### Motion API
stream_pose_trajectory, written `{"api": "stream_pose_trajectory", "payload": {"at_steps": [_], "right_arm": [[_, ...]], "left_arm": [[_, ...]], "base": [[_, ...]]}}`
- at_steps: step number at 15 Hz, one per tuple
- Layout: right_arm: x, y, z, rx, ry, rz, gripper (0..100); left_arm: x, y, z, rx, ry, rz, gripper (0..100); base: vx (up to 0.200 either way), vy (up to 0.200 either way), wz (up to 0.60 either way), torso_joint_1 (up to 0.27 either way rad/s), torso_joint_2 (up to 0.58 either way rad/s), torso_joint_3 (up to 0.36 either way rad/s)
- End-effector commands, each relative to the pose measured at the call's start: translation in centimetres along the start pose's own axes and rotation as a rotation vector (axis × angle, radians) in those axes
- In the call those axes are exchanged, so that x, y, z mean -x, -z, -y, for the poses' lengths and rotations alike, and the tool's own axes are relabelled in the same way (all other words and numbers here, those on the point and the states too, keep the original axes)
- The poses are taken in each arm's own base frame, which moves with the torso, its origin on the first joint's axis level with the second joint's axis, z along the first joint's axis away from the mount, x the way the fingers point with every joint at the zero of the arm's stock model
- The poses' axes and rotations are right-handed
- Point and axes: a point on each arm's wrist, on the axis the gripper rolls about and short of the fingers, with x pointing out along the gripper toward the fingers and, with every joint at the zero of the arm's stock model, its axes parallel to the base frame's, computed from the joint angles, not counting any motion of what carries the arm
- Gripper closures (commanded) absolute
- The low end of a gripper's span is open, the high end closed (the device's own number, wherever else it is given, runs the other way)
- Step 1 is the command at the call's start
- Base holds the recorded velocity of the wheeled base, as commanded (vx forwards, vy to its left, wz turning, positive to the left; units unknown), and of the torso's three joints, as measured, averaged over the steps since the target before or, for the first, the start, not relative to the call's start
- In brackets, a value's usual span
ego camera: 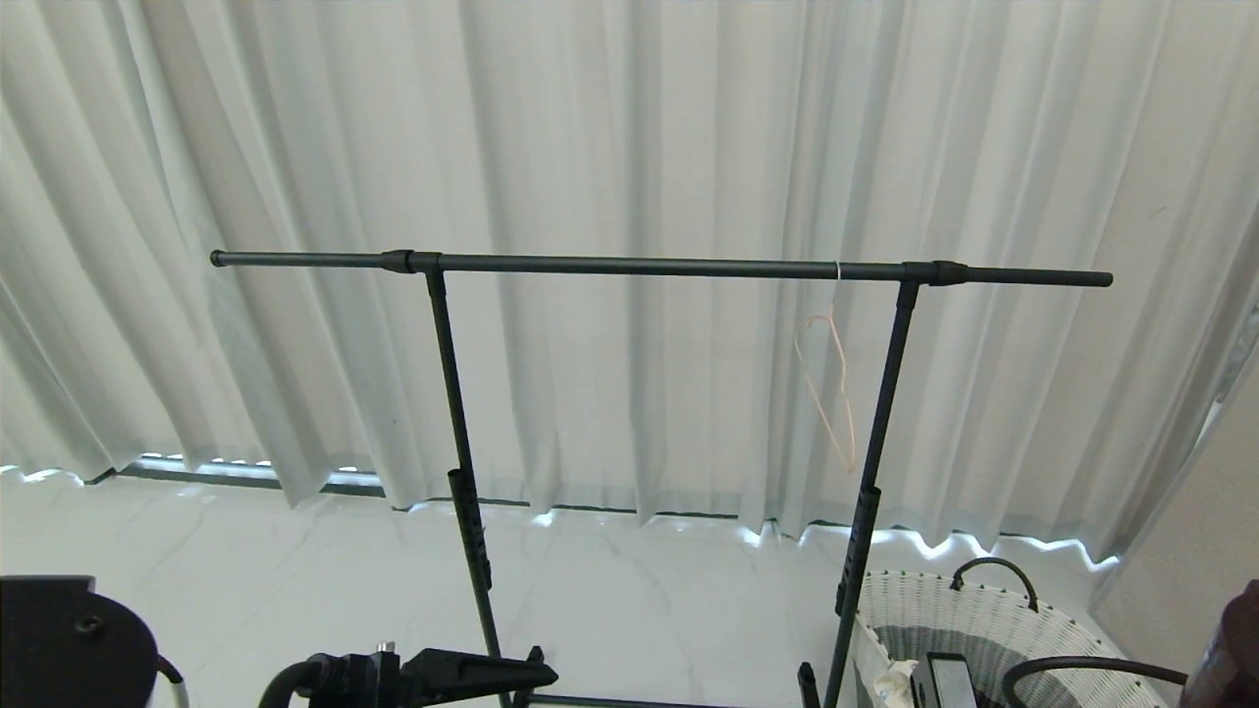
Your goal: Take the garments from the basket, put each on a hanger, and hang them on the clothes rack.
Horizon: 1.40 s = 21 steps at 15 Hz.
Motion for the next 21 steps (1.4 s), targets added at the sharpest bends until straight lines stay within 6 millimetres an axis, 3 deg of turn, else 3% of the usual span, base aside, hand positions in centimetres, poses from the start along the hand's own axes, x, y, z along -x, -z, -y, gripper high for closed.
{"api": "stream_pose_trajectory", "payload": {"at_steps": [1,2,10,11,16,18,21], "right_arm": [[0.0,-0.1,0.0,0.008,-0.002,0.008,100],[0.0,-0.1,0.0,0.012,-0.002,0.006,100],[-0.1,-0.1,0.0,0.049,0.000,0.003,100],[-0.1,-0.1,0.0,0.060,0.004,0.001,0],[0.3,0.4,-0.1,0.055,0.059,-0.036,0],[0.6,0.9,-0.2,0.042,0.088,-0.063,0],[1.3,2.2,-0.9,-0.009,0.074,-0.121,0]], "left_arm": [[-0.4,0.2,0.0,0.003,0.009,-0.019,0],[-0.4,0.2,0.0,0.003,0.008,-0.018,100],[-0.5,0.2,-0.1,0.004,0.009,-0.025,100],[-0.6,0.3,-0.1,0.011,0.004,-0.030,100],[-0.4,3.2,-0.6,0.085,-0.052,-0.125,100],[0.1,3.8,-1.8,0.138,-0.130,-0.144,100],[0.1,2.3,-3.6,0.133,-0.255,-0.079,100]], "base": [[0.000,0.000,0.00,0.000,0.00,0.000],[0.000,0.000,0.00,0.000,0.00,0.000],[0.000,0.000,0.00,0.000,0.00,0.000],[0.000,0.000,0.00,0.000,0.00,0.000],[0.000,0.000,0.00,0.000,0.00,0.000],[0.000,0.000,0.00,0.000,0.00,0.000],[0.000,0.000,0.00,0.000,0.00,0.000]]}}
